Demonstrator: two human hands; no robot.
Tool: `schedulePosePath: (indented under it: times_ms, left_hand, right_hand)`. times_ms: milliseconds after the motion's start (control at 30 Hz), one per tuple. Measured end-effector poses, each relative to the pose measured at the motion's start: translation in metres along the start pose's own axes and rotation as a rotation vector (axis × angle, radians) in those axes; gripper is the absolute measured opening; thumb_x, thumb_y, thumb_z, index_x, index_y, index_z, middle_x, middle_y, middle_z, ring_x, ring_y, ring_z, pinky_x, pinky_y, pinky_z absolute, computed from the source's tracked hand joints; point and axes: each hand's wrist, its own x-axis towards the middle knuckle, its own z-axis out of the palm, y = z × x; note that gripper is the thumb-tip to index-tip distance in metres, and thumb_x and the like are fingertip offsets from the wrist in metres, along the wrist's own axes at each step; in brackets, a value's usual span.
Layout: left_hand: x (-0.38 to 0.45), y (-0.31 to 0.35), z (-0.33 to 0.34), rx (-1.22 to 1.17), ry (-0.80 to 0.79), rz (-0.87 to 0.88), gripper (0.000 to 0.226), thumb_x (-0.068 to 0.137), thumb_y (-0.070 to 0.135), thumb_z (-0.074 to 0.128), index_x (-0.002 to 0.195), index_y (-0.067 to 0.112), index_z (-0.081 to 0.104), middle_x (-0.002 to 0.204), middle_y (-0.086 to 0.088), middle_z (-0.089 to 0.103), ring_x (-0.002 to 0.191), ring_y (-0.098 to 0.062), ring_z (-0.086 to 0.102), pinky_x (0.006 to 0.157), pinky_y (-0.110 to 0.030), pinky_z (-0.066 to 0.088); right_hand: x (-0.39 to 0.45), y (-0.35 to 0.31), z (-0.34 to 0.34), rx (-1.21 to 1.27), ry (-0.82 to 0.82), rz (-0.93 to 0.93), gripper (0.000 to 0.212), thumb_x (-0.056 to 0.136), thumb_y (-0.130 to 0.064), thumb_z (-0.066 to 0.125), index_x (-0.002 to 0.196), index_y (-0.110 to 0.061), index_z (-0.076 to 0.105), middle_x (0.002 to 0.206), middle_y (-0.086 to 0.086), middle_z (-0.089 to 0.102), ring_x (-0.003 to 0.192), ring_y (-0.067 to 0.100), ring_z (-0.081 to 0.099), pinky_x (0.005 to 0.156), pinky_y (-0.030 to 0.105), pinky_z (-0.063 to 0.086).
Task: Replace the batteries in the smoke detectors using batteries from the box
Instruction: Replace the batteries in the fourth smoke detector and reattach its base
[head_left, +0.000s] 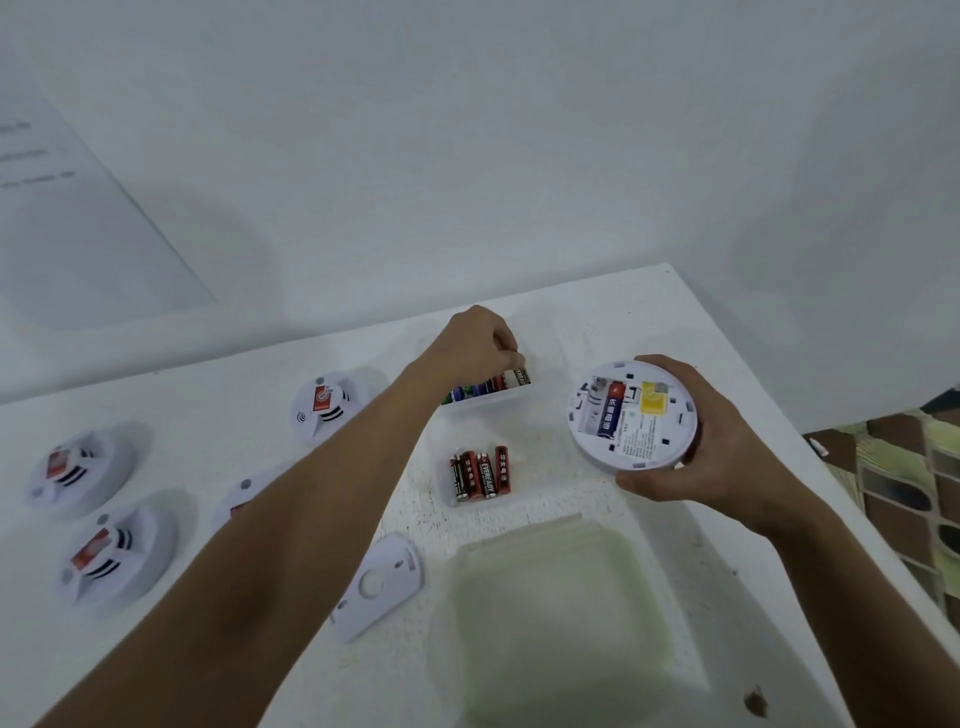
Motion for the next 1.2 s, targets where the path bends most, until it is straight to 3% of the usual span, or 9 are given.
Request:
schedulePosePath:
  times_ms: [133, 267, 367, 533, 633, 767, 1000, 1100, 1200]
  left_hand:
    - [0.003, -0.004, 0.008, 0.062, 0.033, 0.011, 0.026, 0.089, 0.022, 0.068, 0.111, 0.007, 0.071, 0.111, -0.007, 0.07, 0.104, -0.019, 0.064, 0.089, -0.027, 0.05]
    - [0.004, -0.007, 0.015, 0.23, 0.069, 0.045, 0.022, 0.091, 0.022, 0.062, 0.104, 0.008, 0.073, 0.106, -0.007, 0.072, 0.099, -0.022, 0.065, 0.084, -0.033, 0.054]
    - [0.003, -0.009, 0.016, 0.303, 0.078, 0.036, 0.024, 0.091, 0.022, 0.06, 0.112, 0.012, 0.069, 0.11, -0.006, 0.068, 0.101, -0.023, 0.063, 0.082, -0.032, 0.052]
    - [-0.035, 0.025, -0.003, -0.04, 0.174, 0.179, 0.024, 0.091, 0.026, 0.061, 0.113, 0.021, 0.067, 0.112, 0.007, 0.065, 0.091, -0.011, 0.061, 0.078, -0.021, 0.046]
    - [-0.071, 0.05, -0.016, -0.262, 0.016, 0.3, 0.02, 0.085, 0.035, 0.071, 0.104, 0.03, 0.064, 0.114, 0.013, 0.061, 0.094, -0.004, 0.063, 0.077, -0.024, 0.052]
    - [-0.094, 0.058, -0.018, -0.143, -0.194, 0.341, 0.032, 0.08, 0.04, 0.076, 0.108, 0.038, 0.061, 0.121, 0.011, 0.054, 0.105, -0.009, 0.058, 0.084, -0.027, 0.052]
    - [-0.104, 0.059, -0.016, -0.067, -0.215, 0.305, 0.039, 0.081, 0.037, 0.075, 0.115, 0.037, 0.056, 0.119, 0.009, 0.052, 0.107, -0.012, 0.055, 0.093, -0.035, 0.05]
    - [-0.107, 0.06, -0.014, -0.037, -0.234, 0.292, 0.044, 0.082, 0.037, 0.074, 0.12, 0.034, 0.053, 0.123, 0.007, 0.048, 0.11, -0.013, 0.052, 0.094, -0.031, 0.047]
    - [-0.108, 0.063, -0.012, -0.035, -0.254, 0.264, 0.045, 0.082, 0.036, 0.075, 0.119, 0.032, 0.051, 0.12, 0.005, 0.044, 0.107, -0.014, 0.052, 0.09, -0.027, 0.044]
  right_hand:
    - [0.002, 0.0, 0.003, 0.011, -0.013, 0.008, 0.091, 0.053, -0.012, 0.088, 0.134, -0.027, 0.047, 0.122, -0.014, 0.061, 0.116, 0.008, 0.058, 0.086, 0.02, 0.054]
    - [0.006, -0.001, 0.005, 0.022, -0.025, 0.007, 0.091, 0.053, -0.014, 0.088, 0.134, -0.026, 0.047, 0.123, -0.013, 0.061, 0.117, 0.01, 0.058, 0.088, 0.022, 0.055]
    - [0.007, -0.002, 0.006, 0.021, -0.023, -0.005, 0.09, 0.054, -0.011, 0.088, 0.134, -0.025, 0.048, 0.122, -0.013, 0.06, 0.117, 0.011, 0.058, 0.088, 0.022, 0.055]
    - [0.007, -0.006, 0.005, 0.001, -0.014, -0.033, 0.092, 0.053, -0.011, 0.088, 0.134, -0.022, 0.047, 0.123, -0.011, 0.06, 0.118, 0.013, 0.058, 0.088, 0.019, 0.053]
    - [0.005, -0.01, 0.005, 0.017, -0.021, -0.049, 0.092, 0.054, -0.008, 0.087, 0.135, -0.021, 0.047, 0.122, -0.01, 0.06, 0.116, 0.013, 0.059, 0.087, 0.02, 0.054]
    - [0.005, -0.016, 0.006, 0.037, -0.041, -0.078, 0.093, 0.055, -0.005, 0.087, 0.136, -0.019, 0.045, 0.122, -0.008, 0.06, 0.114, 0.014, 0.06, 0.085, 0.022, 0.055]
    - [0.004, -0.018, 0.013, -0.015, -0.027, -0.118, 0.089, 0.054, -0.011, 0.088, 0.131, -0.024, 0.046, 0.119, -0.01, 0.06, 0.113, 0.014, 0.06, 0.086, 0.017, 0.053]
    - [0.004, -0.019, 0.015, -0.035, -0.012, -0.123, 0.086, 0.05, -0.024, 0.085, 0.128, -0.026, 0.049, 0.115, -0.011, 0.061, 0.109, 0.016, 0.062, 0.085, 0.022, 0.056]
    - [0.005, -0.016, 0.016, -0.043, -0.015, -0.11, 0.086, 0.048, -0.019, 0.086, 0.127, -0.023, 0.052, 0.113, -0.01, 0.063, 0.106, 0.017, 0.063, 0.084, 0.026, 0.057]
